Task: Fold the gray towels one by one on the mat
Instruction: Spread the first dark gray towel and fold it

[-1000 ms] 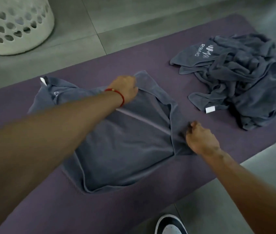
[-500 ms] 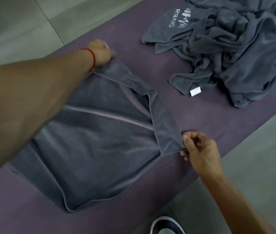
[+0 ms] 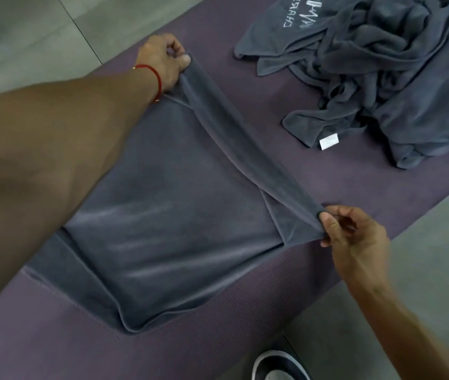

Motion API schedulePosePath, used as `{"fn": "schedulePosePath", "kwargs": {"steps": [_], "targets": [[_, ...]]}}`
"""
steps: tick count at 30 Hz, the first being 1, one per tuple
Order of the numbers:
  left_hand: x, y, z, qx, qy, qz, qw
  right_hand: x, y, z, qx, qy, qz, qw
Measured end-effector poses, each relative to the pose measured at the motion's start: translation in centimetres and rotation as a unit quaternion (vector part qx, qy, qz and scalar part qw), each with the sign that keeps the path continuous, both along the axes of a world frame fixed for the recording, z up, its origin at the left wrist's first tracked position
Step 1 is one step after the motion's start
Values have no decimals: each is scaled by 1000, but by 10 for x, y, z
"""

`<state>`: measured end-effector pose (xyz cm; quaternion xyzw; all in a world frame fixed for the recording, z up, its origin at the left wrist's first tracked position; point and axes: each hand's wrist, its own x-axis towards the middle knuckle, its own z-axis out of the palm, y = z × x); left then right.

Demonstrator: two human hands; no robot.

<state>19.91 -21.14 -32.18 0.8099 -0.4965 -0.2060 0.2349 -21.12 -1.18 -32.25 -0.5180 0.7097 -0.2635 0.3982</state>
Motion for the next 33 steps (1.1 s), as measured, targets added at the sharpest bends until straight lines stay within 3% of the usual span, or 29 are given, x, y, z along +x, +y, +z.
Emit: {"fn": "schedulePosePath", "kwargs": {"steps": [3,6,9,12,14,18,21,29,33], "targets": [[4,0,-5,25,-38,-28,999,2,-2,-1,7,51,8,999],[-2,7,-6,30,-119,-55,991,12,2,6,-69,189,77,977],[-7,40,5,-56,-279,-112,952,30,13,16,-145,238,189,942],[1,88,1,-61,-329,-260,906,43,21,10,-141,294,293,899],[9,110,-9,-36,-335,-320,885,46,23,6,-128,316,307,889],[24,106,-16,-35,-317,-343,883,47,28,3,-168,358,329,858],[29,93,-8,-29,-295,-374,879,45,27,1,-196,349,323,858],[26,75,10,2,-246,-344,906,31,38,-4,-230,316,316,865],[22,74,13,4,-267,-358,895,30,41,-8,-244,305,343,854]]}}
